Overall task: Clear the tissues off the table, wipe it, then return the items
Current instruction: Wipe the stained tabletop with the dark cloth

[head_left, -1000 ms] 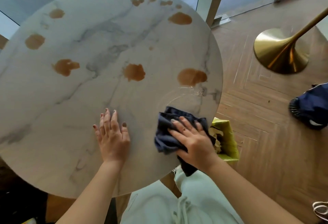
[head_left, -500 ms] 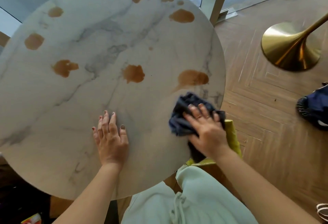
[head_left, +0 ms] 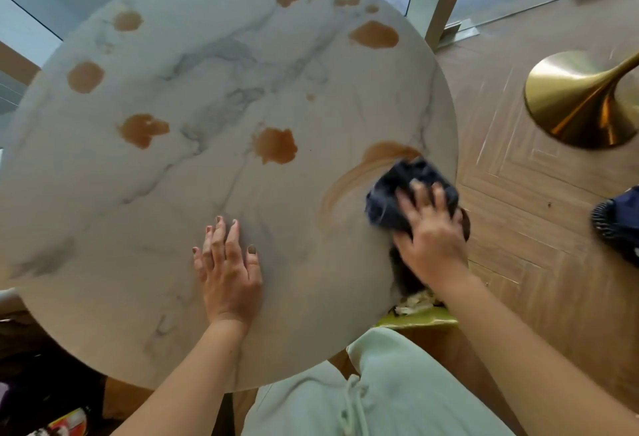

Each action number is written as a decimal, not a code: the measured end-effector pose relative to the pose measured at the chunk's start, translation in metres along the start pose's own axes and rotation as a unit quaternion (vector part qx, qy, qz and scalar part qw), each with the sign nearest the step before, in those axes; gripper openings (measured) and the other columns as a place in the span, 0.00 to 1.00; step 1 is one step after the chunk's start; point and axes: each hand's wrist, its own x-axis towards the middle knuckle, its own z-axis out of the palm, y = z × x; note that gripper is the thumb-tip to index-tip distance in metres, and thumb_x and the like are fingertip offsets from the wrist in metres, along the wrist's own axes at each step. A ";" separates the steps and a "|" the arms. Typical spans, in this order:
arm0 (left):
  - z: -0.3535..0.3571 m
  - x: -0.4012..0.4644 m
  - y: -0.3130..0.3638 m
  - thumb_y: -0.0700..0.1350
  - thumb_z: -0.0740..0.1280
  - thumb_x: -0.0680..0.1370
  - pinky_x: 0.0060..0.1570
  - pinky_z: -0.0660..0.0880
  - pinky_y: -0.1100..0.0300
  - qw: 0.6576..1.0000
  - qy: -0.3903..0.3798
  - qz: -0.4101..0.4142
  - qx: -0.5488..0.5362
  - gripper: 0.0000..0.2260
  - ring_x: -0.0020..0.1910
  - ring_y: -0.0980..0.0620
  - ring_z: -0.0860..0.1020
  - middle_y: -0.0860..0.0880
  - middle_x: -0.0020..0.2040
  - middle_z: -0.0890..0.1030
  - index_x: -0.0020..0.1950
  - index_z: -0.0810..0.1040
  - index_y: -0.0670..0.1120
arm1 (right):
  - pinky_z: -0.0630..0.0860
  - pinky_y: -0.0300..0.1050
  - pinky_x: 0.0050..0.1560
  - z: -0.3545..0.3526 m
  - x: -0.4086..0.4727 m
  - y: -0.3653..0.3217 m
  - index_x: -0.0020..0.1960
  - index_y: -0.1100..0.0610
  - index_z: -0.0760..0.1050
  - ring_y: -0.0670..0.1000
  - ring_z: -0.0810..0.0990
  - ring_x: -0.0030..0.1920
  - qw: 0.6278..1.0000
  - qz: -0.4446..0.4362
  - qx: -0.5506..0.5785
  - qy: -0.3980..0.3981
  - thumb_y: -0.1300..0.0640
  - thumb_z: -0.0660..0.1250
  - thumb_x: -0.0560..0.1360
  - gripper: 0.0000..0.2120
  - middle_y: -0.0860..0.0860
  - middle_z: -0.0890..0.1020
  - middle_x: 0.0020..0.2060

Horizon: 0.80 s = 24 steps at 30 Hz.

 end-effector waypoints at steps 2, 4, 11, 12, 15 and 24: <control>0.001 0.000 0.000 0.54 0.48 0.74 0.72 0.44 0.48 1.000 -0.002 0.000 0.000 0.28 0.74 0.45 0.55 0.44 0.74 0.60 0.71 0.64 0.43 | 0.53 0.69 0.67 -0.005 0.042 -0.011 0.74 0.50 0.55 0.65 0.52 0.73 0.994 0.099 -0.003 -0.038 0.40 0.48 0.74 0.30 0.57 0.56 0.74; 0.000 0.001 0.000 0.54 0.48 0.74 0.72 0.44 0.48 1.000 -0.001 0.000 -0.001 0.28 0.74 0.46 0.55 0.44 0.74 0.60 0.71 0.64 0.43 | 0.46 0.67 0.68 0.000 0.061 -0.045 0.75 0.50 0.49 0.65 0.45 0.74 0.994 0.078 -0.001 -0.070 0.40 0.48 0.76 0.30 0.56 0.48 0.76; 0.001 0.001 0.000 0.53 0.49 0.74 0.72 0.46 0.47 1.000 0.008 0.002 -0.005 0.27 0.73 0.45 0.57 0.43 0.73 0.62 0.71 0.65 0.43 | 0.60 0.70 0.64 0.011 -0.016 -0.036 0.71 0.47 0.63 0.62 0.61 0.71 0.995 -0.079 -0.018 -0.052 0.40 0.54 0.69 0.30 0.54 0.65 0.72; 0.002 0.001 0.000 0.53 0.49 0.74 0.72 0.46 0.47 1.000 0.007 0.001 -0.006 0.27 0.73 0.45 0.57 0.43 0.73 0.62 0.71 0.65 0.43 | 0.60 0.71 0.64 0.007 -0.008 -0.020 0.71 0.47 0.62 0.63 0.60 0.71 0.998 -0.040 -0.029 -0.044 0.39 0.53 0.70 0.31 0.54 0.63 0.72; 0.003 0.001 0.000 0.52 0.50 0.75 0.72 0.46 0.46 1.000 0.011 0.004 -0.006 0.27 0.73 0.44 0.57 0.43 0.73 0.62 0.70 0.65 0.42 | 0.51 0.70 0.66 -0.001 0.051 -0.002 0.74 0.45 0.52 0.64 0.49 0.74 0.995 0.092 -0.018 -0.045 0.37 0.49 0.75 0.30 0.54 0.52 0.75; 0.002 0.001 0.000 0.51 0.51 0.74 0.71 0.48 0.46 1.000 0.018 0.006 0.000 0.26 0.72 0.44 0.58 0.42 0.72 0.64 0.70 0.66 0.42 | 0.55 0.68 0.68 0.012 0.009 -0.063 0.72 0.47 0.61 0.59 0.55 0.74 0.988 -0.144 0.023 -0.044 0.42 0.55 0.72 0.29 0.52 0.60 0.74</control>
